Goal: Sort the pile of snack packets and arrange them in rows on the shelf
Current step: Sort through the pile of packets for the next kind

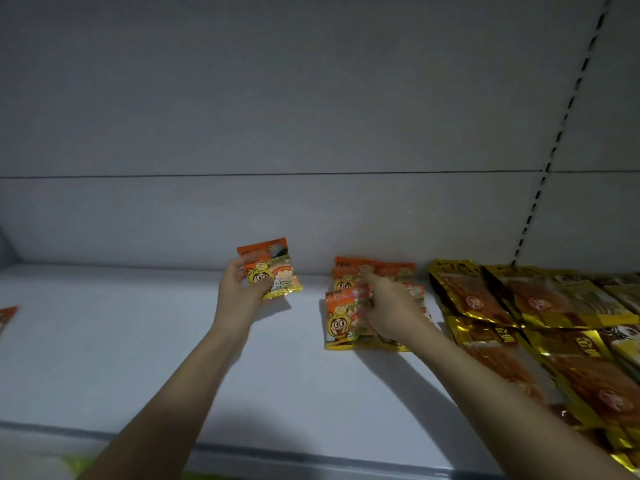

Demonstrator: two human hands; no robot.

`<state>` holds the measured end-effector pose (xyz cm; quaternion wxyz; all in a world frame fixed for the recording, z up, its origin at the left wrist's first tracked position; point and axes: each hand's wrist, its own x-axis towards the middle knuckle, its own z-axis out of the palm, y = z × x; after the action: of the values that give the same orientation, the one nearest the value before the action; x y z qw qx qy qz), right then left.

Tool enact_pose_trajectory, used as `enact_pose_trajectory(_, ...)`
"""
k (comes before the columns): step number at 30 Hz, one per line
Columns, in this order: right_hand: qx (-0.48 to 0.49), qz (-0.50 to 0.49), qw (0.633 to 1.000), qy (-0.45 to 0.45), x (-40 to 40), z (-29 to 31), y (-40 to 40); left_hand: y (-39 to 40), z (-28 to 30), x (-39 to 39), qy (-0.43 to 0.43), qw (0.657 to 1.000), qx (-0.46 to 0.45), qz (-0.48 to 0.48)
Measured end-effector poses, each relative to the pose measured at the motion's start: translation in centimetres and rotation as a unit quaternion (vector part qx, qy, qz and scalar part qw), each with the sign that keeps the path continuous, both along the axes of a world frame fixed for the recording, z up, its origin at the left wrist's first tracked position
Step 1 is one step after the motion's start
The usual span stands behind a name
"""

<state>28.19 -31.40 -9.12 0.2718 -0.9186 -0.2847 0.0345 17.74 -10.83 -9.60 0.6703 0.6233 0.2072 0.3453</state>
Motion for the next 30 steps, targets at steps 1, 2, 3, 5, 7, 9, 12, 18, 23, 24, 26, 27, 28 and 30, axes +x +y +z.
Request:
enact_pose_trajectory(1, -0.035, 0.003, 0.999, -0.029, -0.3, -0.5, 0.3, 0.1, 0.1, -0.2, -0.004, 1.0, -0.002, 0.001)
enact_pose_trajectory(2, -0.077, -0.003, 0.995, -0.068, -0.6, -0.8, 0.5, 0.1, 0.0, -0.4, -0.006, 1.0, 0.0, -0.001)
enact_pose_trajectory(3, -0.101, -0.012, 0.989, -0.112, -0.8, -0.8, 0.7, 0.1, -0.1, -0.5, -0.005, 1.0, 0.001, -0.004)
enact_pose_trajectory(5, -0.059, -0.011, 0.986, -0.153, -1.2, -0.1, 1.5, -0.1, -0.3, -0.8, 0.004, 1.0, 0.006, -0.012)
enact_pose_trajectory(7, 0.053, 0.024, 0.992, -0.111, -2.2, 1.4, 2.8, 0.0, -0.4, -1.2, 0.01, 1.0, 0.003, -0.021)
enact_pose_trajectory(9, 0.13, 0.062, 0.99, -0.001, -3.5, 2.9, 4.9, 0.2, -0.3, -1.9, 0.011, 0.999, 0.003, -0.03)
enact_pose_trajectory(12, 0.202, 0.085, 0.969, 0.113, -5.6, 3.4, 9.1, 1.5, 0.0, -3.9, 0.016, 0.999, 0.019, -0.033)
enact_pose_trajectory(18, 0.276, 0.107, 0.927, 0.23, -9.9, 1.7, 18.6, 9.2, 1.0, -11.4, 0.042, 0.998, 0.041, -0.001)
enact_pose_trajectory(23, 0.28, 0.119, 0.914, 0.268, -14.4, 0.1, 26.3, 19.3, 0.6, -18.3, 0.108, 0.986, 0.067, 0.108)
enact_pose_trajectory(24, 0.274, 0.121, 0.914, 0.275, -15.1, -0.2, 27.7, 21.6, 0.1, -19.7, 0.122, 0.981, 0.066, 0.138)
enact_pose_trajectory(26, 0.263, 0.125, 0.914, 0.282, -16.3, -0.6, 30.4, 26.1, -1.0, -22.3, 0.148, 0.967, 0.062, 0.197)
enact_pose_trajectory(27, 0.259, 0.127, 0.915, 0.283, -16.8, -0.8, 31.6, 28.2, -1.6, -23.5, 0.169, 0.957, 0.069, 0.226)
enact_pose_trajectory(28, 0.254, 0.128, 0.915, 0.286, -17.2, -1.0, 32.7, 30.2, -2.1, -24.6, 0.206, 0.94, 0.084, 0.257)
enact_pose_trajectory(30, 0.243, 0.129, 0.917, 0.289, -18.1, -1.5, 34.6, 33.6, -3.1, -26.3, 0.304, 0.889, 0.139, 0.313)
